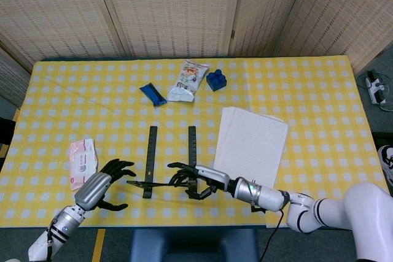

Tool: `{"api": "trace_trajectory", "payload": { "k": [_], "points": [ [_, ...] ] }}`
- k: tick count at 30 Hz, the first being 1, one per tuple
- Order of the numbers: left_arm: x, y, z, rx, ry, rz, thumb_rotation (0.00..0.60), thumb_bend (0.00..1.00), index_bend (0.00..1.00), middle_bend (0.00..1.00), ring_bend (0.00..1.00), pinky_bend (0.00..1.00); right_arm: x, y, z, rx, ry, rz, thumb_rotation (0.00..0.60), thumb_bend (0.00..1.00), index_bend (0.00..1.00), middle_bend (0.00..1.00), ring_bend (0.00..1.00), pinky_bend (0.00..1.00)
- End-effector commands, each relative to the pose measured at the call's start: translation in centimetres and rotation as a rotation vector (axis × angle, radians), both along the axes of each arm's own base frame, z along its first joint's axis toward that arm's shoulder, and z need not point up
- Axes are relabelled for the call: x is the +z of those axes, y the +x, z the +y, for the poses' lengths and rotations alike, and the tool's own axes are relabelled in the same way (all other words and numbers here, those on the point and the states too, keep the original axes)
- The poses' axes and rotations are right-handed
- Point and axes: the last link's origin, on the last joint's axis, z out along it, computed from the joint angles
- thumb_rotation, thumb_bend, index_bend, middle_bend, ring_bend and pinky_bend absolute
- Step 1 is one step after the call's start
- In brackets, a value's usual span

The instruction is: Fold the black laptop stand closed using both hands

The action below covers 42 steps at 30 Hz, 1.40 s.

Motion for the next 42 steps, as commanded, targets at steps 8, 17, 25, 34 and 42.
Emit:
{"api": "trace_trajectory", "payload": {
  "k": [8, 17, 25, 34, 42],
  "points": [
    [-0.2, 0.2, 0.0, 0.000, -0.001, 0.000, 0.600, 0.18, 0.31, 0.16, 0.12, 0.03, -1.5, -1.5, -0.1, -0.158, 0.160, -0.030, 0.600, 0.58, 0.03, 0.28, 0.27, 0.04],
    [-0.4, 0.1, 0.0, 0.008, -0.006, 0.001, 0.600, 0.18, 0.31, 0.16, 0.12, 0.03, -2.0, -2.5, -0.2, -0.269, 0.304, -0.084, 0.600, 0.57, 0.03, 0.28, 0.27, 0.07],
    [-0.5, -0.2, 0.1, 0.017, -0.009, 0.003, 0.600, 0.18, 0.31, 0.16, 0.12, 0.03, -2.2, -3.2, -0.1, -0.347, 0.383, -0.116, 0.600, 0.58, 0.03, 0.28, 0.27, 0.09],
    [-0.9, -0.2, 0.2, 0.023, -0.022, 0.000, 0.600, 0.18, 0.31, 0.16, 0.12, 0.03, -1.8, -3.1, -0.2, -0.279, 0.310, -0.100, 0.600, 0.57, 0.03, 0.28, 0.27, 0.10],
    [-1.7, -0.2, 0.1, 0.034, -0.044, -0.007, 0.600, 0.18, 0.32, 0.16, 0.12, 0.03, 1.1, -1.2, 0.3, -0.111, 0.122, -0.097, 0.600, 0.58, 0.03, 0.27, 0.27, 0.10]
  ]
}}
